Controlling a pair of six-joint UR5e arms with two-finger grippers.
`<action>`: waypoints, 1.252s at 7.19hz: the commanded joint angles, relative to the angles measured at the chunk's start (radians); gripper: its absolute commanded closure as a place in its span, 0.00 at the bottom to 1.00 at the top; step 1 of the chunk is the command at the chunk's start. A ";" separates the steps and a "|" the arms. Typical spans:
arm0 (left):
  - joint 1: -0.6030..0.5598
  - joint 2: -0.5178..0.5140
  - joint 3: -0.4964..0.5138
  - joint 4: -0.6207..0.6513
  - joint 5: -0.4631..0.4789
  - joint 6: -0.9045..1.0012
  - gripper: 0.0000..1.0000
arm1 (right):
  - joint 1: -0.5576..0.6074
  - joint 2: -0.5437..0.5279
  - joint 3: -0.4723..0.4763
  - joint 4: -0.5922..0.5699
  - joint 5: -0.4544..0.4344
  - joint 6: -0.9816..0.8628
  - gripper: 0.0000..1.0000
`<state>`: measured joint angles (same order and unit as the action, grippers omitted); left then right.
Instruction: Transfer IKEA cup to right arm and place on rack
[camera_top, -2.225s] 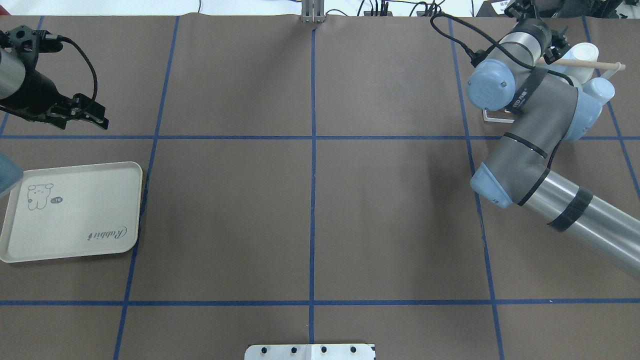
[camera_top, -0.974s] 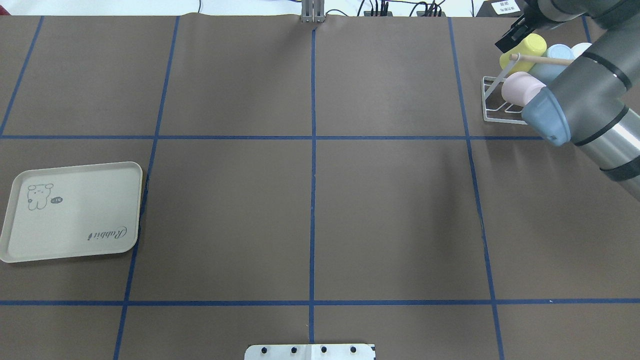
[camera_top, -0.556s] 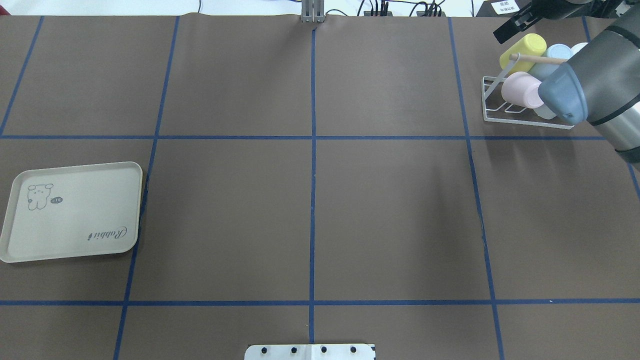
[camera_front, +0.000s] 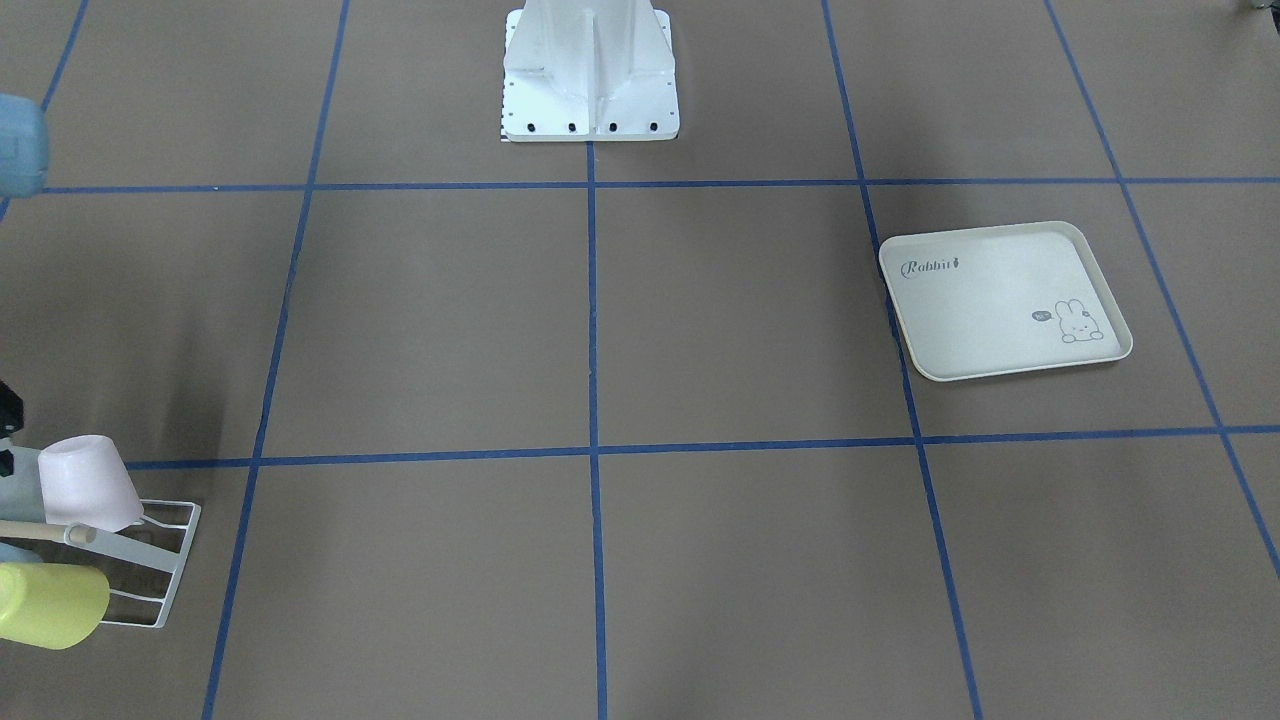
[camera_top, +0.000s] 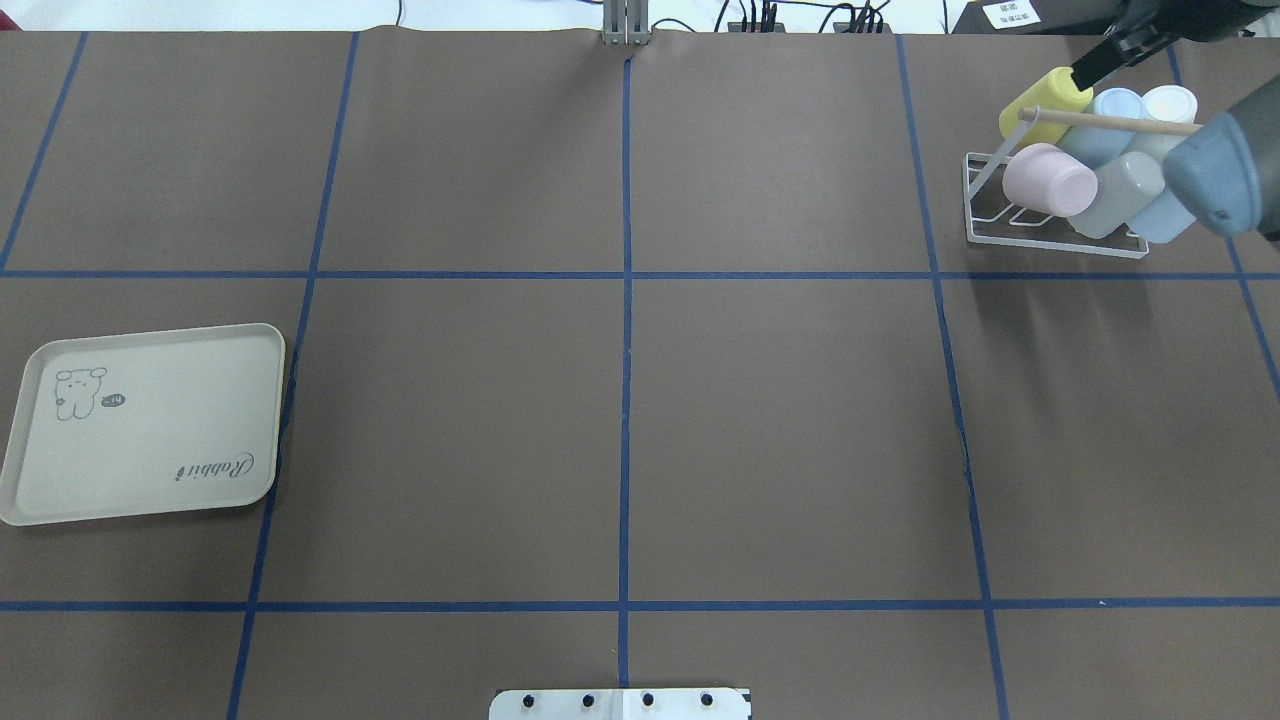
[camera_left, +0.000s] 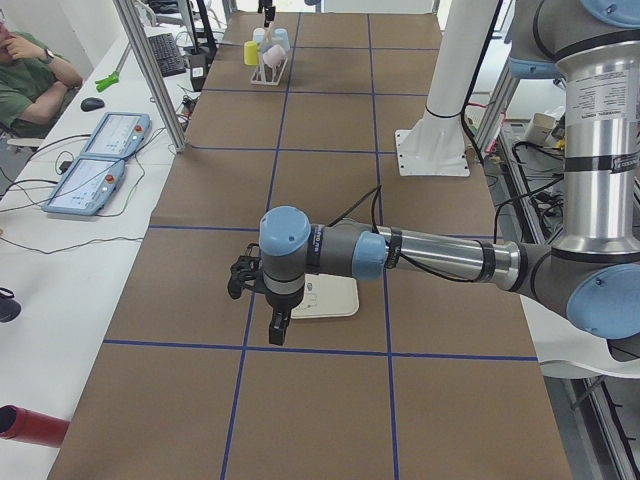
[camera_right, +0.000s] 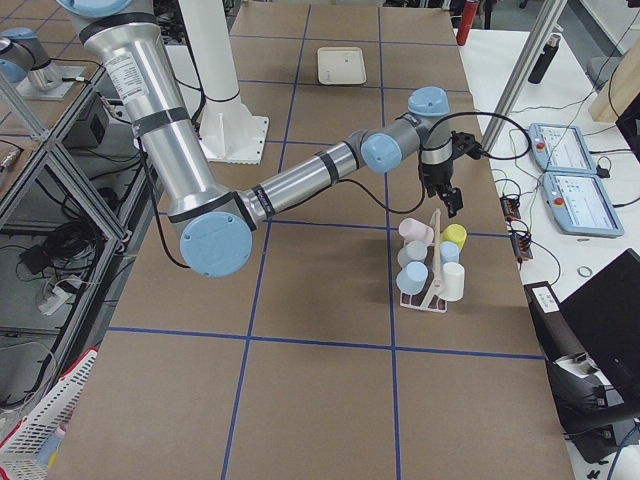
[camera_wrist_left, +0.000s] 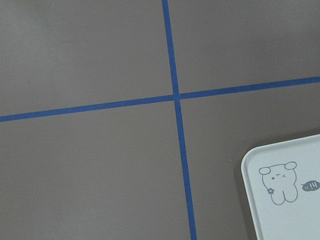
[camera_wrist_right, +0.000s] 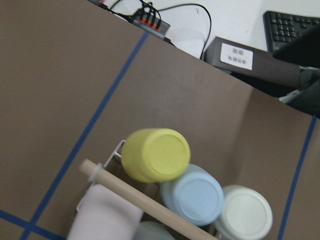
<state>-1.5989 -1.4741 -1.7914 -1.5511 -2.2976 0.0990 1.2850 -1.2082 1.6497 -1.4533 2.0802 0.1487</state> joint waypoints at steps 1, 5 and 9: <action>-0.019 0.055 0.007 -0.016 -0.003 0.039 0.00 | 0.141 -0.130 -0.083 -0.005 0.128 -0.210 0.00; -0.026 0.103 -0.040 -0.009 -0.003 0.024 0.00 | 0.323 -0.422 -0.113 0.004 0.296 -0.275 0.00; -0.027 0.104 -0.059 -0.014 -0.016 0.033 0.00 | 0.321 -0.438 -0.044 -0.002 0.291 -0.149 0.00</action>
<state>-1.6254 -1.3707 -1.8470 -1.5627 -2.3087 0.1273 1.6067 -1.6412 1.5893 -1.4563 2.3763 -0.0314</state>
